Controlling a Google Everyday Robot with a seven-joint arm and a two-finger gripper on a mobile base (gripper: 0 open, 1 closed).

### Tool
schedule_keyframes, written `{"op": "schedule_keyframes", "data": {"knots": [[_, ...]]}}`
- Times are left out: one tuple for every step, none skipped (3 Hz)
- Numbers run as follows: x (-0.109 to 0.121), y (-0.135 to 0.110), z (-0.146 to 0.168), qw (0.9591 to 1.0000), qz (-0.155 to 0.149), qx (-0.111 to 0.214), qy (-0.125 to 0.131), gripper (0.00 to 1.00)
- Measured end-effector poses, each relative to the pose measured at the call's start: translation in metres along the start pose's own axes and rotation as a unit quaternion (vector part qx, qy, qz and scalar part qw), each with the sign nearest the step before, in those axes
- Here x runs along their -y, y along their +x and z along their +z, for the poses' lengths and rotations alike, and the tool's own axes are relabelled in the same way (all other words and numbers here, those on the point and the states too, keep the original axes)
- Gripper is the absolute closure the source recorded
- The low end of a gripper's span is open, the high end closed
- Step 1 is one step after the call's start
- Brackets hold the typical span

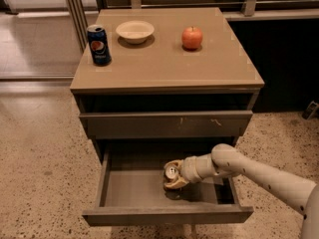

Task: Pick orange can from middle drawer and place on counter

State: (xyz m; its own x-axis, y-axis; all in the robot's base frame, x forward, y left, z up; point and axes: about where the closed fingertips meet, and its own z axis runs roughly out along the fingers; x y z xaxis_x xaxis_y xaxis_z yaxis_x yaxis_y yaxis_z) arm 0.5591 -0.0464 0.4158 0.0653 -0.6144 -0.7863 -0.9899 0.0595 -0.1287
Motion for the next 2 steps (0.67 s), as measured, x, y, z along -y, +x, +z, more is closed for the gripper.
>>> {"op": "schedule_keyframes", "data": {"knots": [[-0.003, -0.018, -0.014, 1.0000, -0.003, 0.005, -0.003, 1.00], [-0.009, -0.054, -0.044, 1.0000, 0.000, -0.001, -0.007, 1.00]]}}
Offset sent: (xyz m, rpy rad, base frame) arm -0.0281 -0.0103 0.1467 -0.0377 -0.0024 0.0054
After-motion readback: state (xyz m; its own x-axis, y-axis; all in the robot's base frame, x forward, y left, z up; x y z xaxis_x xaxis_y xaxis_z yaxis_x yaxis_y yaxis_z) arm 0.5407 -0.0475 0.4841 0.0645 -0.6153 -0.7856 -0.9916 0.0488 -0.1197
